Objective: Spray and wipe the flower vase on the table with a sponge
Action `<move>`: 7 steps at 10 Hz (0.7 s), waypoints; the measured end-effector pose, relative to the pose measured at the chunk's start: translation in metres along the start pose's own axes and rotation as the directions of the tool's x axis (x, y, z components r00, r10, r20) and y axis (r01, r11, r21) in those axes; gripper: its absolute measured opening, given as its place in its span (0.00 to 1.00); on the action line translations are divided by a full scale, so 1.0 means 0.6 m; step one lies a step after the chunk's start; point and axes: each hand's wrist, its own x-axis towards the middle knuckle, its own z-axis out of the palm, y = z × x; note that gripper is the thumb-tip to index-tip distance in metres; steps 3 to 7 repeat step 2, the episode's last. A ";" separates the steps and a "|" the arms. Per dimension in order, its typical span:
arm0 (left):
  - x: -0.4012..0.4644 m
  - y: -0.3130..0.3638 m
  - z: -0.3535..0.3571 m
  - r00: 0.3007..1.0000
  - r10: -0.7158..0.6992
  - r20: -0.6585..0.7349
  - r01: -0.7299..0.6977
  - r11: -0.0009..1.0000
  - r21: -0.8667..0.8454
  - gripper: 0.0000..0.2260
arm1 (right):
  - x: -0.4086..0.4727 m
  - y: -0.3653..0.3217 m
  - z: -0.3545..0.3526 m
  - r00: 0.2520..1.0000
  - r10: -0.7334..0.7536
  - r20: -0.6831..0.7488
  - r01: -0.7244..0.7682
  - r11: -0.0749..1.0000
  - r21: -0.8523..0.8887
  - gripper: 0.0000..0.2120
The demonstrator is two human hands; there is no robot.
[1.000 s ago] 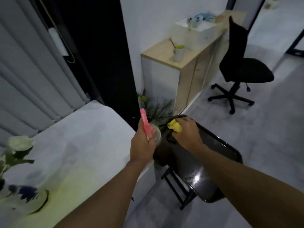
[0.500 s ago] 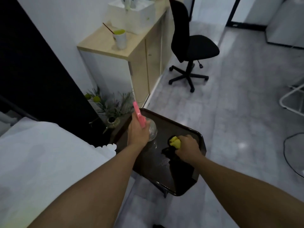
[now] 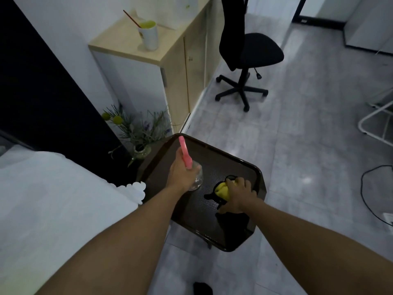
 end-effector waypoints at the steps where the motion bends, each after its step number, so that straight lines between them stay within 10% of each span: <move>1: 0.002 -0.003 -0.022 0.993 -0.062 0.098 0.055 0.996 0.068 0.47 | -0.011 -0.014 -0.022 0.997 -0.025 -0.079 0.023 0.999 -0.024 0.62; 2: -0.006 -0.017 -0.054 0.986 -0.140 0.087 0.123 0.975 0.183 0.52 | -0.022 -0.032 -0.062 0.960 -0.091 -0.266 0.105 0.994 0.036 0.52; 7: -0.006 -0.017 -0.054 0.986 -0.140 0.087 0.123 0.975 0.183 0.52 | -0.022 -0.032 -0.062 0.960 -0.091 -0.266 0.105 0.994 0.036 0.52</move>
